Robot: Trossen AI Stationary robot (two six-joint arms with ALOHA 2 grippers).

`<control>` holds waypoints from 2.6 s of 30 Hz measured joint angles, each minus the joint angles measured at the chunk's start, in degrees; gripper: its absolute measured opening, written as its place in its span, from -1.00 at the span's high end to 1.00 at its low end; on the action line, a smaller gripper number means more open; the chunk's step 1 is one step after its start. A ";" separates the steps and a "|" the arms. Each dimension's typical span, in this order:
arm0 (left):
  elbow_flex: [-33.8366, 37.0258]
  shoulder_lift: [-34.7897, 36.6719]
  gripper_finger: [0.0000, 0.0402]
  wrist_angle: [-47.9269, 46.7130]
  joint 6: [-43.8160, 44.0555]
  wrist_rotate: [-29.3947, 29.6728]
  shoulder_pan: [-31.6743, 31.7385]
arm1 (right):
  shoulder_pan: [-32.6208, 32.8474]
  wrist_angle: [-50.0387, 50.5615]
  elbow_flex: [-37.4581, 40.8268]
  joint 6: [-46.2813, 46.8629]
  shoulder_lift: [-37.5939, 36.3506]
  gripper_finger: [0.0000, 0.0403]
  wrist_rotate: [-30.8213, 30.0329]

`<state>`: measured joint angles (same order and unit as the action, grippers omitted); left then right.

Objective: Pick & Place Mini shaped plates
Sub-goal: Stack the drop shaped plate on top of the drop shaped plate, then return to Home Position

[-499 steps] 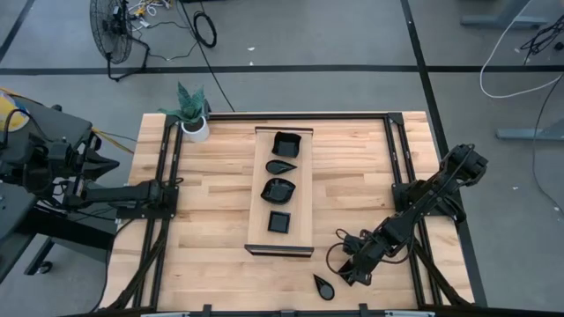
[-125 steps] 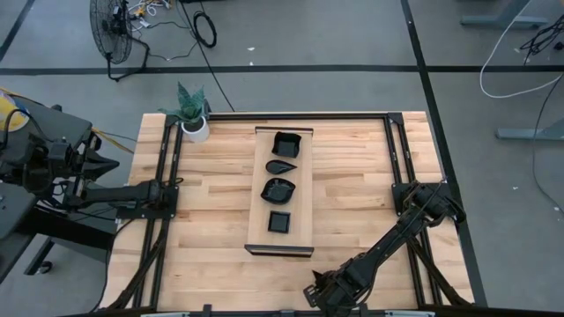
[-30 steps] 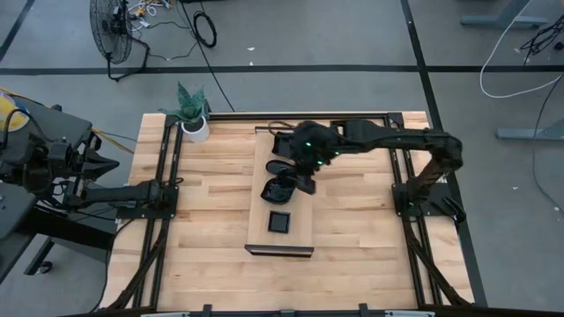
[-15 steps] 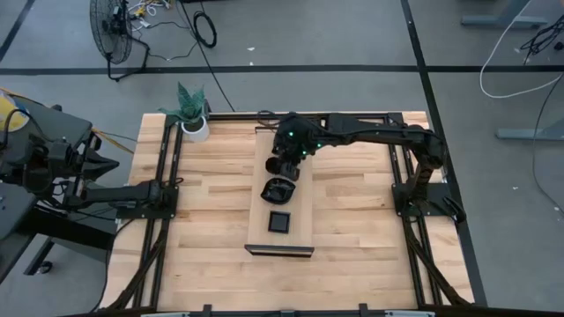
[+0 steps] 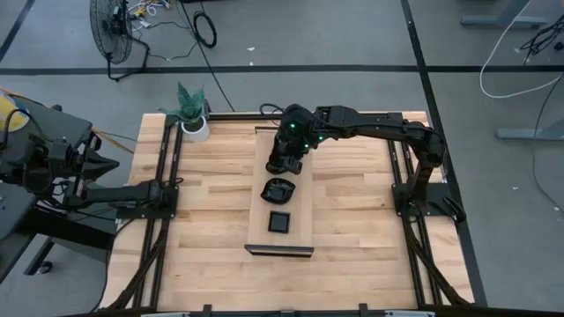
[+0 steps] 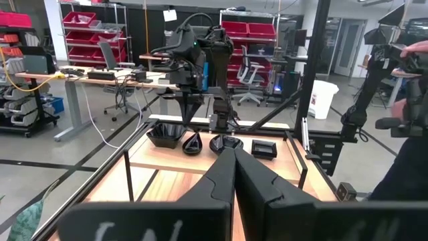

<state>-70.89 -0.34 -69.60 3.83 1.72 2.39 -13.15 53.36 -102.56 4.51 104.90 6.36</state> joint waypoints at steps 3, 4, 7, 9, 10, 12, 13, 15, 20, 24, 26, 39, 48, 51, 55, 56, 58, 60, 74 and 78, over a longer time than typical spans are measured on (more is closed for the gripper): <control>0.01 0.00 0.93 -0.02 -0.02 0.00 0.00 | 0.00 -0.36 0.00 1.68 0.00 1.00 1.95; 0.02 -0.01 0.93 -0.02 0.00 0.00 0.00 | 0.00 -0.58 0.00 1.69 0.00 1.00 2.05; 0.00 -0.02 0.93 -0.02 -0.02 -0.02 0.00 | -0.07 -1.90 -0.02 1.48 0.50 1.00 2.09; 0.01 -0.01 0.93 -0.01 -0.01 -0.01 0.00 | -0.22 -1.34 -0.02 1.48 1.10 1.00 2.08; 0.01 -0.01 0.93 0.00 -0.04 0.00 0.00 | -0.24 -1.70 -0.02 1.48 1.52 1.00 2.08; 0.02 -0.02 0.93 -0.02 0.00 -0.02 0.00 | -0.22 -1.56 0.02 1.48 1.81 1.00 2.07; 0.00 0.00 0.93 0.00 -0.02 0.00 0.00 | -0.22 -1.45 0.02 1.48 1.81 1.00 2.06; 0.02 -0.02 0.93 -0.02 -0.02 0.00 0.00 | -0.22 -1.67 0.02 1.46 1.67 1.00 2.08; 0.00 -0.01 0.93 0.00 0.00 0.00 0.00 | -0.28 -0.58 0.02 1.46 1.66 1.00 2.13; 0.02 -0.02 0.93 -0.02 0.00 0.00 0.00 | -0.28 -0.30 0.02 1.97 1.66 1.00 2.34; 0.01 -0.02 0.93 0.00 -0.04 0.00 0.00 | -0.26 -0.30 0.02 2.61 1.66 1.00 3.31; 0.00 -0.01 0.93 0.00 0.00 -0.02 0.00 | -0.09 -0.84 0.02 4.24 1.66 1.00 3.57; 0.01 -0.01 0.93 -0.01 -0.02 -0.01 0.00 | -0.09 -0.85 0.02 4.04 1.66 0.91 3.68; 0.02 -0.02 0.93 -0.02 0.00 0.00 0.00 | -0.09 -0.87 0.02 4.10 1.66 0.86 3.68; 0.00 -0.01 0.93 -0.02 -0.01 0.00 0.00 | -0.09 -1.24 0.02 4.52 1.66 0.76 3.68; 0.02 -0.02 0.93 -0.02 -0.04 -0.02 0.00 | -0.09 -1.29 0.02 4.52 1.66 0.73 3.68; 0.02 -0.02 0.93 -0.02 -0.01 0.00 0.00 | -0.09 -1.31 0.02 4.54 1.66 0.67 3.68; 0.02 -0.02 0.93 -0.02 -0.02 0.00 0.00 | -0.09 -1.31 0.02 4.50 1.66 0.61 3.68; 0.02 -0.02 0.93 -0.02 0.00 0.00 0.00 | 1.00 -2.20 0.04 2.06 1.55 0.43 3.66; 0.01 -0.02 0.93 -0.02 -0.01 -0.01 0.00 | 1.88 -4.51 0.11 -0.99 1.10 0.54 3.53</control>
<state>-70.88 -0.36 -69.63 3.83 1.71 2.39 -11.27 48.85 -102.45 3.53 106.00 9.90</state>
